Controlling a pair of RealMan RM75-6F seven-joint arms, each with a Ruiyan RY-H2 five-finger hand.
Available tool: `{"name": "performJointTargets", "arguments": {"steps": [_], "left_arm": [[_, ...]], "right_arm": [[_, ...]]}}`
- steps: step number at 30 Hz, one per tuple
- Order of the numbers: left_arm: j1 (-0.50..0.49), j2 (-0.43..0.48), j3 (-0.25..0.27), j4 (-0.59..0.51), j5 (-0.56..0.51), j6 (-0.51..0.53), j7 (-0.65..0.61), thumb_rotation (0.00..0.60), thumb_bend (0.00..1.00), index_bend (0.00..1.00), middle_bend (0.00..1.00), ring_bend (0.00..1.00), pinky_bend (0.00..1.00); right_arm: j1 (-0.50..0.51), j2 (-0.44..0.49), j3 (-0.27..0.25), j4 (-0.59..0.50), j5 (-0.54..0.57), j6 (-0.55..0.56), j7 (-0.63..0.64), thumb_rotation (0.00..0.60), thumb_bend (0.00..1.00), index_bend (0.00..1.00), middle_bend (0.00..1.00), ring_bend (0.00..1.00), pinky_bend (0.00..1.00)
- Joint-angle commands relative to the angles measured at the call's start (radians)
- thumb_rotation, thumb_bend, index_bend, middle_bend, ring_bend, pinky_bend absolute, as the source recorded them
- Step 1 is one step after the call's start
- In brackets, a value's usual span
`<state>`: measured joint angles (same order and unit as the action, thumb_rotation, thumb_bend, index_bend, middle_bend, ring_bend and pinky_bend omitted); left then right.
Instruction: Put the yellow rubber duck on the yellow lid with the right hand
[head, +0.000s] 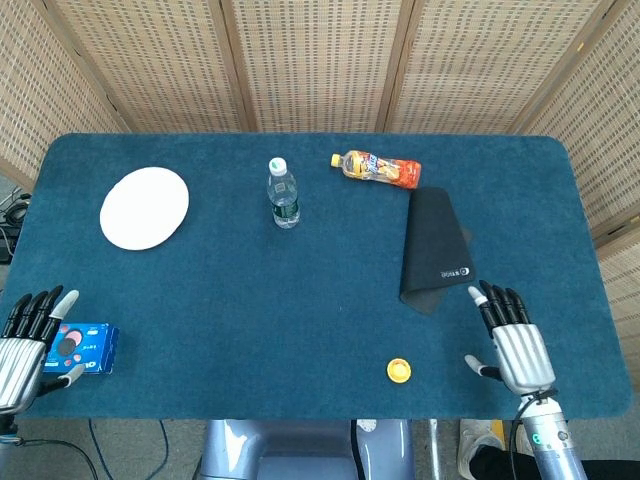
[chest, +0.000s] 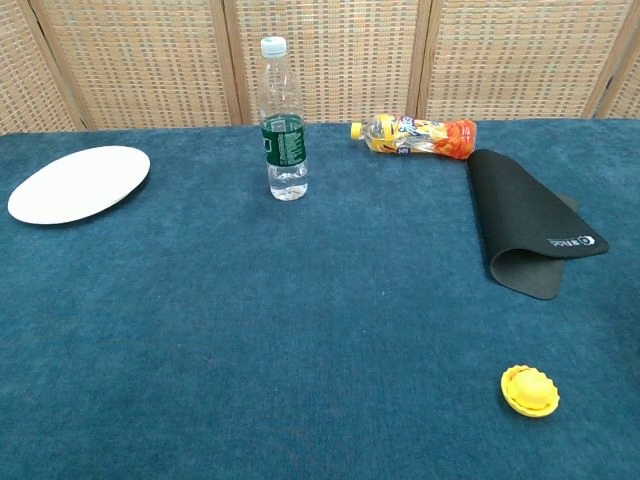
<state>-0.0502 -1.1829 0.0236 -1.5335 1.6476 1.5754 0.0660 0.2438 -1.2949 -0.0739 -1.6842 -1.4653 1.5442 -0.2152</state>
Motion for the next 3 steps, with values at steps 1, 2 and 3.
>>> {"name": "performJointTargets", "arguments": {"steps": [1, 2, 3], "left_arm": [[0.0, -0.002, 0.0, 0.001, -0.002, -0.002, 0.004, 0.6, 0.11, 0.0, 0.0, 0.0, 0.0], [0.0, -0.002, 0.0, 0.0, -0.002, -0.003, 0.005, 0.6, 0.11, 0.0, 0.0, 0.0, 0.0], [0.0, -0.002, 0.0, -0.001, -0.001, -0.002, 0.006, 0.6, 0.11, 0.0, 0.0, 0.0, 0.0]], "right_arm": [[-0.049, 0.007, -0.007, 0.074, -0.043, 0.05, 0.074, 0.6, 0.09, 0.0, 0.0, 0.0, 0.0], [-0.054, 0.007, -0.008, 0.083, -0.045, 0.054, 0.084, 0.6, 0.09, 0.0, 0.0, 0.0, 0.0], [-0.062, 0.008, -0.009, 0.093, -0.045, 0.056, 0.096, 0.6, 0.09, 0.0, 0.0, 0.0, 0.0]]}}
